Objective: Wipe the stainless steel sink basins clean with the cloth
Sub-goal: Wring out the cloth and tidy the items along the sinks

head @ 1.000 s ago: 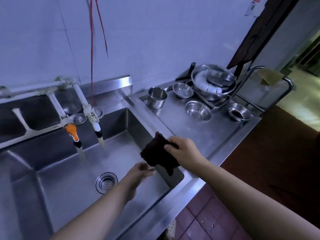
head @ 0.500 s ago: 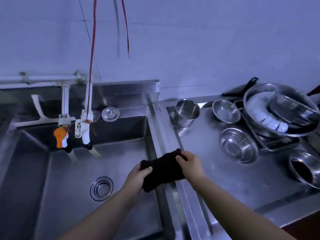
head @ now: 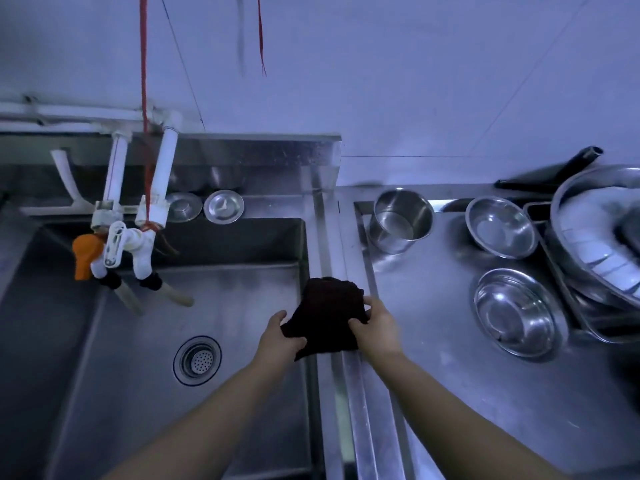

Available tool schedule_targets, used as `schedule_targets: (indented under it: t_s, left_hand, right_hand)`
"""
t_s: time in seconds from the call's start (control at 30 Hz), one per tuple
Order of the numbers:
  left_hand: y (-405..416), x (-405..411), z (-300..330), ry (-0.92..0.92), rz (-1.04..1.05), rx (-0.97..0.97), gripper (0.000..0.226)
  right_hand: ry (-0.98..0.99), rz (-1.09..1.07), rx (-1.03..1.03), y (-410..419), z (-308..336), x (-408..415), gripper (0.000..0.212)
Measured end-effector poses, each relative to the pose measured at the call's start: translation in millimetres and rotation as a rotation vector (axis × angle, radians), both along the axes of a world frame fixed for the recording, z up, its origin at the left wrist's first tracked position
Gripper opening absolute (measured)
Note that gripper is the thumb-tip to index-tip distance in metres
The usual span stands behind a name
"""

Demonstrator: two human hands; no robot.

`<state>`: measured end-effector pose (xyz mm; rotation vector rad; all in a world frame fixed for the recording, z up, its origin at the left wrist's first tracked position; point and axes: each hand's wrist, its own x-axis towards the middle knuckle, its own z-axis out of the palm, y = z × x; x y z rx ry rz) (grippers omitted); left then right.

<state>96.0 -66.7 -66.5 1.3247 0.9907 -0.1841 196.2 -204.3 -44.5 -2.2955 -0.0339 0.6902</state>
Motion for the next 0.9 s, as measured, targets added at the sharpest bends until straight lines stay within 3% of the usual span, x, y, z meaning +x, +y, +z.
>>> schedule_targets:
  t_s: [0.17,0.3,0.47,0.53,0.7,0.9]
  left_hand:
    - [0,-1,-5,0.015,0.002,0.067,0.071]
    - [1,-6,-7,0.069,-0.126,0.105,0.069]
    - [11,-27,5,0.113,-0.191,0.206,0.06]
    - [18,-42,13,0.1,-0.217,0.258,0.052]
    - [44,-90,44,0.067,-0.271,0.397,0.038]
    - [93,-185,90,0.15,-0.327,0.678,0.035]
  right_hand:
    - [-0.056,-0.001,0.02,-6,-3,-1,0.05]
    - [-0.125,0.11,-0.122,-11,-6,-4,0.057]
    - [-0.582,0.414,-0.269,-9,1,-10,0.053]
    - [-0.668,0.56,-0.315,-1,9,-16,0.05]
    - [-0.634,0.798,-0.271,35,41,-50,0.029]
    - [-0.546,0.983,-0.312,103,73,-118,0.03]
